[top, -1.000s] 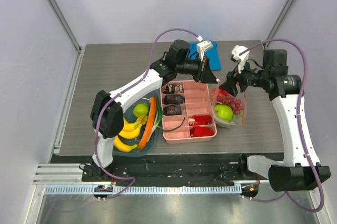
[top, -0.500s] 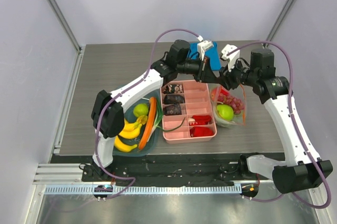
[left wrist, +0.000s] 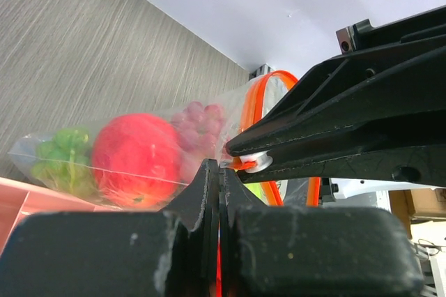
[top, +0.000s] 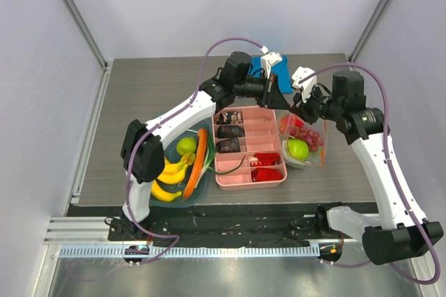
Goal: Place the food in the zip-top bag and seal the zipper
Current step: Adjust the zipper food storage bag at the center of the board.
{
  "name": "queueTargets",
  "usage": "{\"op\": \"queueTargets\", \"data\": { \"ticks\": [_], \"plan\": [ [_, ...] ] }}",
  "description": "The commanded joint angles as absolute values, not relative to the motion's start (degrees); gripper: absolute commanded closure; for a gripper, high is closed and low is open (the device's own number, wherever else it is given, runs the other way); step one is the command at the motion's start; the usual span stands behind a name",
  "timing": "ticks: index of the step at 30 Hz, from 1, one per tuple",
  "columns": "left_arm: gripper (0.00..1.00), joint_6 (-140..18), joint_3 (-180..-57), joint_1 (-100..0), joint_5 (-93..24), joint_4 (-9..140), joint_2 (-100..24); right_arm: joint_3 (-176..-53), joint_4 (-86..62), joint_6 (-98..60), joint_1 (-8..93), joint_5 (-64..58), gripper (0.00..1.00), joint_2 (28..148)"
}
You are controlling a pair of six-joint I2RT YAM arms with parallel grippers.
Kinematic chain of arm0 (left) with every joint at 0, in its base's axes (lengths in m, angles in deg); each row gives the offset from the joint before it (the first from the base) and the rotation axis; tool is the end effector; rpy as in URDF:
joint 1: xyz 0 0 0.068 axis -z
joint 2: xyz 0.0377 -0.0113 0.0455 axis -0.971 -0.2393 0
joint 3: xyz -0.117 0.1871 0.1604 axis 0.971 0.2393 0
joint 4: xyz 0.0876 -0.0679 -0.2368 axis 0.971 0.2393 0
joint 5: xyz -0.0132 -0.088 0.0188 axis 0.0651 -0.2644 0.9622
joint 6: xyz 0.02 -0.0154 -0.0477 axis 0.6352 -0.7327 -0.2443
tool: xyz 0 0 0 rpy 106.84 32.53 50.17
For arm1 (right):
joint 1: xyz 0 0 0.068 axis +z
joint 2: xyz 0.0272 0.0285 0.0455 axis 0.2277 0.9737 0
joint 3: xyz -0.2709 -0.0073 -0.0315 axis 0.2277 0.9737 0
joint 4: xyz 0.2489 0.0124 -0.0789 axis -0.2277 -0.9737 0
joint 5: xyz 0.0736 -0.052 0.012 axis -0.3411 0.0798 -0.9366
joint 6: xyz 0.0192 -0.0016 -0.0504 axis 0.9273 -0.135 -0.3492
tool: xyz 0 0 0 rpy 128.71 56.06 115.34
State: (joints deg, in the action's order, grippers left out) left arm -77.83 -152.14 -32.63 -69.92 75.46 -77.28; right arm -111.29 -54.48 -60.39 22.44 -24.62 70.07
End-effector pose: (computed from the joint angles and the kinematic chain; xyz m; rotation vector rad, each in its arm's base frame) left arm 0.3291 -0.3466 0.3471 0.8540 1.9044 -1.5287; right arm 0.2149 0.0527 0.3892 -1.0373 1.8144 0.2857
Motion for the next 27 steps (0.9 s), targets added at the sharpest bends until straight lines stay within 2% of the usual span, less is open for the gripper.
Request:
{"op": "queueTargets", "data": {
  "ticks": [1,8,10,11,13,14,16,19,27],
  "plan": [
    [1.00,-78.8,-154.8,-34.8,-68.5,71.2,-75.4,-110.5,-60.3,-62.0,22.5,-23.6,0.99,67.7],
    [1.00,-78.5,-152.8,-35.0,-69.4,69.4,-73.9,-110.4,-61.7,-62.3,22.2,-23.0,0.99,67.7],
    [1.00,-77.0,-151.9,-34.9,-74.0,66.8,-73.4,-110.9,-61.6,-62.5,21.7,-24.4,0.99,68.0],
    [0.87,-75.6,-150.4,-34.8,-74.8,66.7,-73.1,-111.7,-61.6,-62.4,21.3,-25.2,0.99,68.1],
    [0.69,-68.7,-147.6,-34.7,-77.4,65.0,-71.0,-112.5,-61.6,-62.8,20.9,-27.9,0.99,68.5],
    [0.57,-65.2,-145.5,-34.8,-78.0,65.5,-70.2,-113.2,-61.6,-63.2,20.5,-28.9,0.99,68.6],
    [0.44,-55.1,-144.2,-34.8,-79.8,69.1,-68.2,-113.8,-61.2,-64.1,20.0,-31.4,0.99,68.8],
    [0.38,-41.0,-144.5,-34.8,-83.3,77.1,-67.3,-115.6,-60.8,-64.3,19.8,-34.3,0.99,69.8],
    [0.36,-28.7,-148.9,-34.2,-83.6,79.2,-69.7,-119.4,-62.6,-65.5,19.9,-38.2,0.99,72.4]
  ]
}}
